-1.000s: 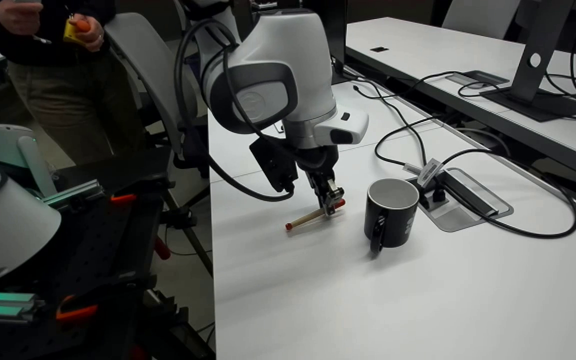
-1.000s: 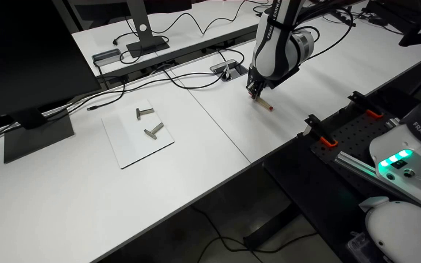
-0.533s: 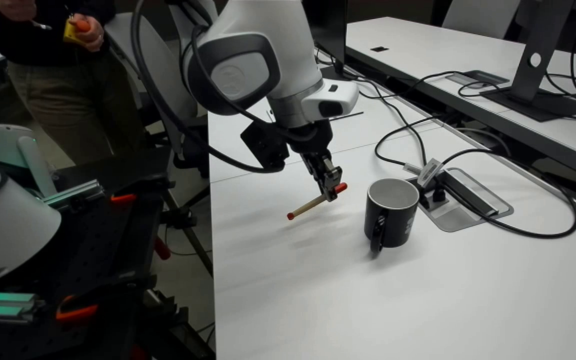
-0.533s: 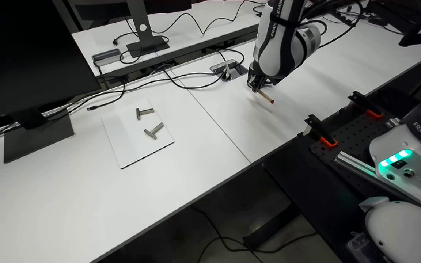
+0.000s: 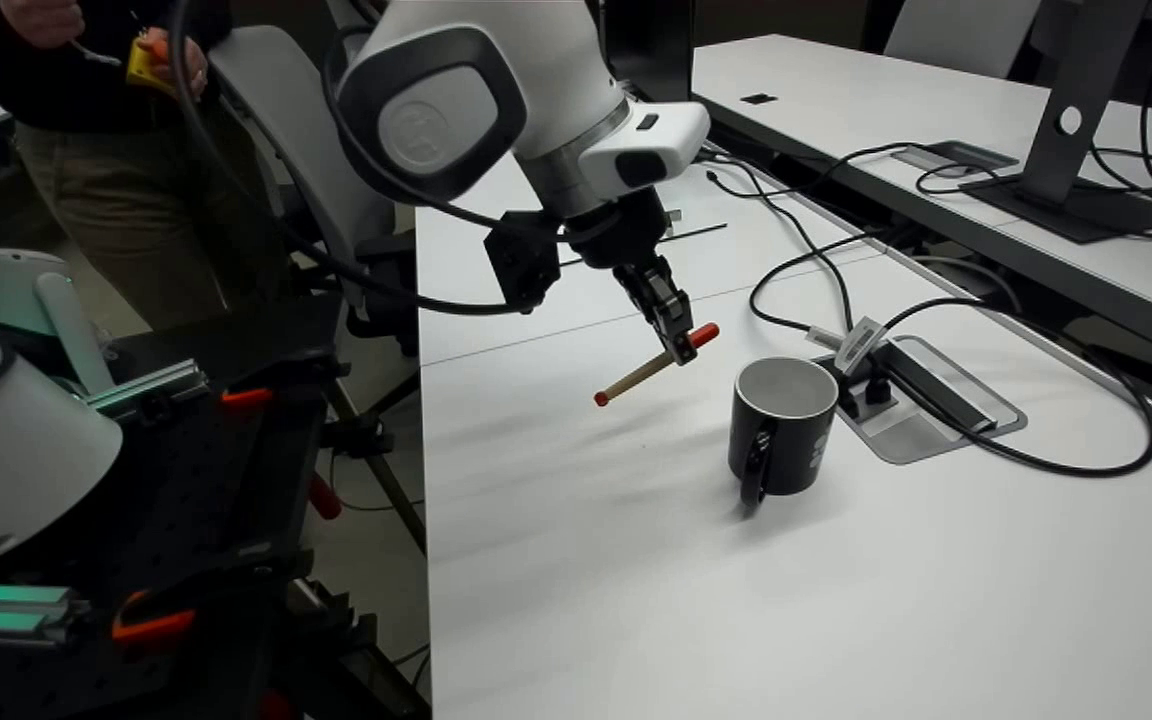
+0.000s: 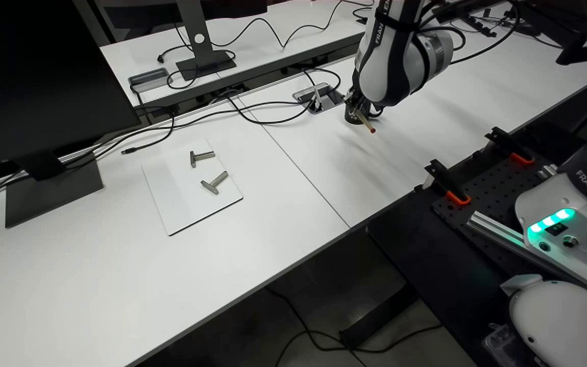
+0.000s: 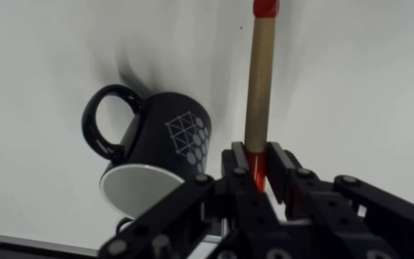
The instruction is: Put the marker in the mug
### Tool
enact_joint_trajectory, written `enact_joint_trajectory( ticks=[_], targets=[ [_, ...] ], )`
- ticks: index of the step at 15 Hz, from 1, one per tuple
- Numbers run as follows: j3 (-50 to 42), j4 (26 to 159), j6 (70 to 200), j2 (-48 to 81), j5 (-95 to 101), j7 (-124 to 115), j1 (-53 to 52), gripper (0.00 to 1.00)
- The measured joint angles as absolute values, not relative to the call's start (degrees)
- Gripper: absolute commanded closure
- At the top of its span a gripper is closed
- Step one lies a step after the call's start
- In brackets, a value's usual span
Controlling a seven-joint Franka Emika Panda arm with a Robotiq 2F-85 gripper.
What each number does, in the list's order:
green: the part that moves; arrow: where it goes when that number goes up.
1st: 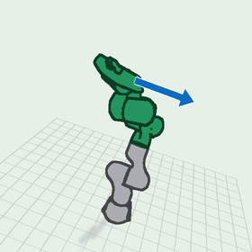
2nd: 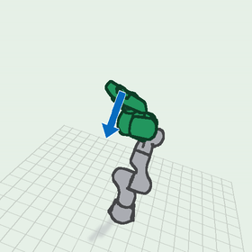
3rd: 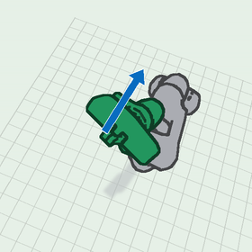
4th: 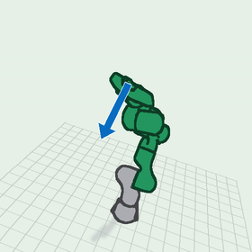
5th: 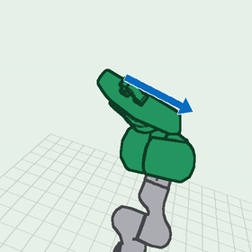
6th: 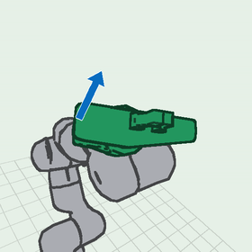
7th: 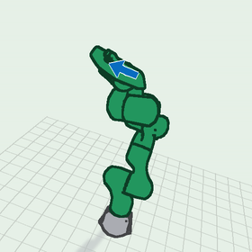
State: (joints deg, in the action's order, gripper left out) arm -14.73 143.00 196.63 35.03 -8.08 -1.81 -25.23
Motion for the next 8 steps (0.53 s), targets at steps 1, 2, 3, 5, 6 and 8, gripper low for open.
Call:
enact_joint_trajectory(
  ticks=[1,2,3,5,6,8],
  targets=[
    [-16.07,143.25,197.42,35.05,-9.89,-1.71,-26.71,0.93],
    [-17.69,143.45,197.88,35.08,-11.95,-1.41,-28.57,0.93],
    [-19.5,143.48,197.84,35.09,-14.06,-0.98,-30.68,0.93],
    [-23.22,143.51,197.77,35.14,-17.97,-0.33,-35.16,0.93],
    [-24.75,143.58,197.77,35.22,-19.47,-0.15,-37.12,0.93],
    [-27.14,143.86,197.77,35.46,-21.53,-0.08,-40.33,0.93]
  ],
)
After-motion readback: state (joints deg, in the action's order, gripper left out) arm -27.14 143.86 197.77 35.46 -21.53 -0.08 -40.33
